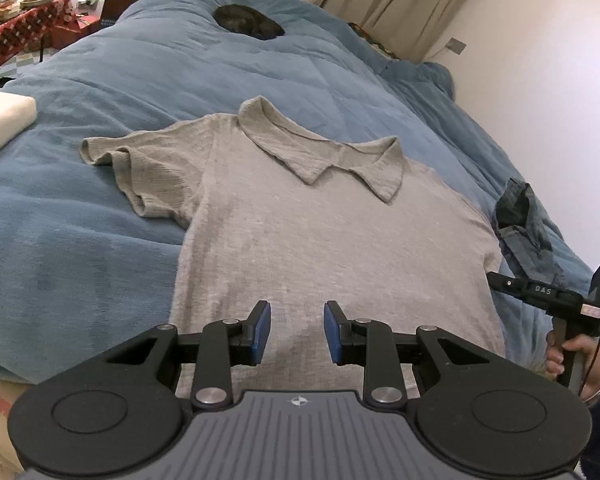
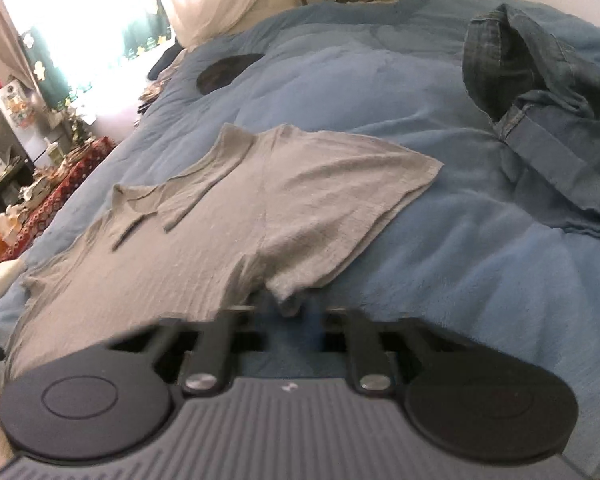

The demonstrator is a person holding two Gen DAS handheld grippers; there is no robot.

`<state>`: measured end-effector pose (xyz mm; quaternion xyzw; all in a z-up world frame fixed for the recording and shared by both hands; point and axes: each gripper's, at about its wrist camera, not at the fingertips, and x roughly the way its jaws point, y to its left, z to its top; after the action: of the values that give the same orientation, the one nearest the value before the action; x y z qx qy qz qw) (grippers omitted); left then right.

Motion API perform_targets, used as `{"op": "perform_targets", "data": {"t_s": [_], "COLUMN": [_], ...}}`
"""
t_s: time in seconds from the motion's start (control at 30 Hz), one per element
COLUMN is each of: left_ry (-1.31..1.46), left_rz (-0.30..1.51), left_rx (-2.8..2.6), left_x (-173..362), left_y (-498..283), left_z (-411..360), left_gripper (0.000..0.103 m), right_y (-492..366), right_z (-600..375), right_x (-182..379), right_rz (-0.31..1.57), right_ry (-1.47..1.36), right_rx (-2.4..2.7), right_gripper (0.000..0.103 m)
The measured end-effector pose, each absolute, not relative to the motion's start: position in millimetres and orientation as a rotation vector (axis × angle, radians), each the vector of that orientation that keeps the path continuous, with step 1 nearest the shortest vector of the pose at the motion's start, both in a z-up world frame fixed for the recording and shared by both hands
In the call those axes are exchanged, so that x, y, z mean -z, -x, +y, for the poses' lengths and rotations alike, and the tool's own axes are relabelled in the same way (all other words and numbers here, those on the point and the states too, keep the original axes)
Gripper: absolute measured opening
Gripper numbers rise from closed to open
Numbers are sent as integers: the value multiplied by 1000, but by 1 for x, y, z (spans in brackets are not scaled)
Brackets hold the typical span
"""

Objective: Fold clothes

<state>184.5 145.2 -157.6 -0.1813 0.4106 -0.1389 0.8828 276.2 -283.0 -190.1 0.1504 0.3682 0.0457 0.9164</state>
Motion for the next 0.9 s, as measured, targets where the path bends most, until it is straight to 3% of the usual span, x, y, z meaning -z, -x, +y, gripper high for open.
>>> {"op": "perform_targets", "data": {"t_s": [0.4,0.57,0.63,0.9], "left_ry": [352,317,294,353], "left_rz": [845,824,819,849], "left_rx": [196,149,138,73], "left_x": [158,152,151,155], "left_y": [-184,-197,-209,-287], "left_z": [170,190,199,244], "left_gripper": [27,32,34,44], "right_y": [-253,-237,-231,-215], "right_z": [-299,-300,-301,-293], "right_x": [191,187,187,183], "right_rz": [774,758,767,765], "right_ry": [-256,-257,-285,-298], "right_rx": [-40,-43,-49,-52], "right_gripper": [4,14,25,30]}}
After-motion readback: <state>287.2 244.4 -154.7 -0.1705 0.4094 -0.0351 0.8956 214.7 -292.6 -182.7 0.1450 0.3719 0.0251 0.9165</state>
